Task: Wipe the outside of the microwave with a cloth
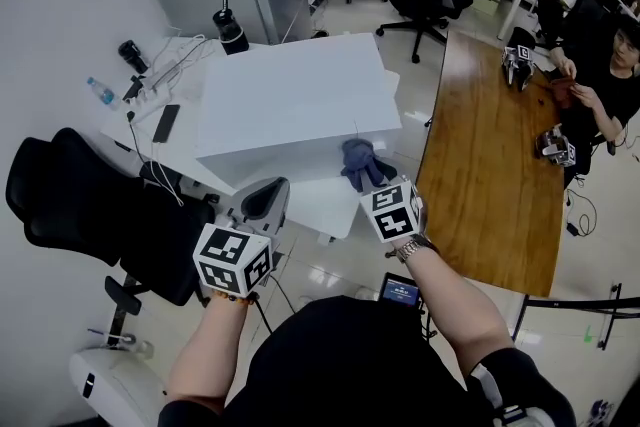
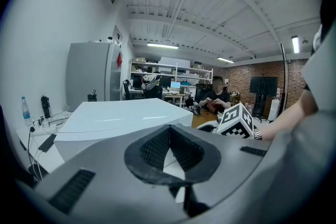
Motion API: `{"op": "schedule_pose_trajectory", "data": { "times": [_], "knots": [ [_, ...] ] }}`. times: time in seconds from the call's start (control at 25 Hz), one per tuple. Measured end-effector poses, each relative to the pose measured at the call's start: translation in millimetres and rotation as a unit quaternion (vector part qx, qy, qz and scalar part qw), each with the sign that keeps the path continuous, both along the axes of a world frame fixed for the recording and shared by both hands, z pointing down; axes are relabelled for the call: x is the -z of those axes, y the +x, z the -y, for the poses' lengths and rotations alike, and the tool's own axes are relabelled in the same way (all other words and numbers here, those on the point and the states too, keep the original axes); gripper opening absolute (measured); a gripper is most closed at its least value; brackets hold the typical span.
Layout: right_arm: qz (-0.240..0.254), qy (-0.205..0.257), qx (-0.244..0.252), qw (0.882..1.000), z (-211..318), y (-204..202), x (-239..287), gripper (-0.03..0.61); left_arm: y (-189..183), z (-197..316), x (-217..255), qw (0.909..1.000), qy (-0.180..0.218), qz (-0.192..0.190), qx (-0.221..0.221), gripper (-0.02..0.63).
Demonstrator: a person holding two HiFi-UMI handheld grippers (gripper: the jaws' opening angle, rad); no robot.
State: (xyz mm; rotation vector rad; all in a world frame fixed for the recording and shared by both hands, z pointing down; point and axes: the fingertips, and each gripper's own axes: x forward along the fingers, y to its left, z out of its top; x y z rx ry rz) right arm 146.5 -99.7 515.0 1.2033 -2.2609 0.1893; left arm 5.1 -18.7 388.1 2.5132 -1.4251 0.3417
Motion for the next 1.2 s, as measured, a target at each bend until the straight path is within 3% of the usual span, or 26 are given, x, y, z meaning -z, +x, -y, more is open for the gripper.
{"op": "schedule_pose_trajectory", "data": {
  "times": [0.8,1.2],
  "knots": [
    [0.016,0.024,-0.028,0.999,-4.9,72.9,32.0,0.071,48.4,-23.4,5.4,0.9999,0.009,0.007,0.006,0.006],
    [0.064,0.054,0.015,0.996,-35.0,50.7,88.1,0.072,60.8,-29.4,15.1,0.9997,0.022,-0.003,0.006,0.006]
  ]
}}
